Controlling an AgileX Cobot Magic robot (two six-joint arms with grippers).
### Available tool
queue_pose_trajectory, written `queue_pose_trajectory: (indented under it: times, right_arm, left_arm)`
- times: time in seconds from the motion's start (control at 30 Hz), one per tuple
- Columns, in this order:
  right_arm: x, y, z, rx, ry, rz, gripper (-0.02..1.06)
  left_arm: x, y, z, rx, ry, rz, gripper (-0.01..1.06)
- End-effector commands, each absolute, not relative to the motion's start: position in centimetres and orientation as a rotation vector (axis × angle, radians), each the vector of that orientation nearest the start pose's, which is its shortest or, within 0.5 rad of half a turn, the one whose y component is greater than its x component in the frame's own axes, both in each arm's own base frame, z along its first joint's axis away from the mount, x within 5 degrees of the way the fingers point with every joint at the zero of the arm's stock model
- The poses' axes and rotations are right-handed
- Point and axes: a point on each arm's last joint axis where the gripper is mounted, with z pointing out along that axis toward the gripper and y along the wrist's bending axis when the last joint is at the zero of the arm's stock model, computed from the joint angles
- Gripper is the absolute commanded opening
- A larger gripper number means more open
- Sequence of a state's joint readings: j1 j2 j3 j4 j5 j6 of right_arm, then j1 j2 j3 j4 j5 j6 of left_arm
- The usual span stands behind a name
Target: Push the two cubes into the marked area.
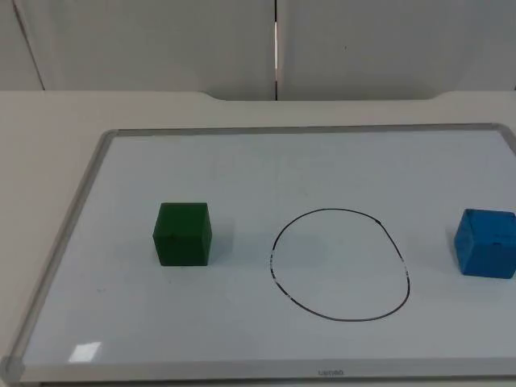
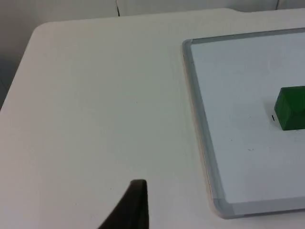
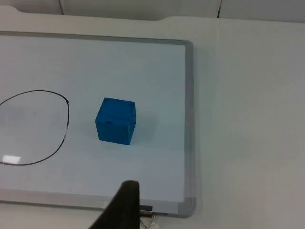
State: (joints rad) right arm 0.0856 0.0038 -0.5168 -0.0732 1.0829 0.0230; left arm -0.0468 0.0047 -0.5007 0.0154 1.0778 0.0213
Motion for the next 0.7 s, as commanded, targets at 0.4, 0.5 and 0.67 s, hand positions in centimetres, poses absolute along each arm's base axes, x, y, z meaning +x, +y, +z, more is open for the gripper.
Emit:
queue_pose_trajectory:
  times: [0.4, 0.5, 0.67]
  right_arm:
    - [-0.7, -0.6, 28.0, -0.061, 2.045, -0.029, 1.05]
    - [-0.7, -0.6, 28.0, -0.061, 2.045, -0.029, 1.05]
    - [-0.7, -0.6, 28.0, -0.061, 2.045, -0.029, 1.05]
  left_arm:
    - [0.8, -1.4, 31.0, 0.159, 2.101, -0.181, 0.87]
    - [1.4, -1.8, 31.3, 0.202, 2.095, -0.218, 0.87]
    - [2.9, -2.8, 31.6, 0.275, 2.124, -0.321, 0.87]
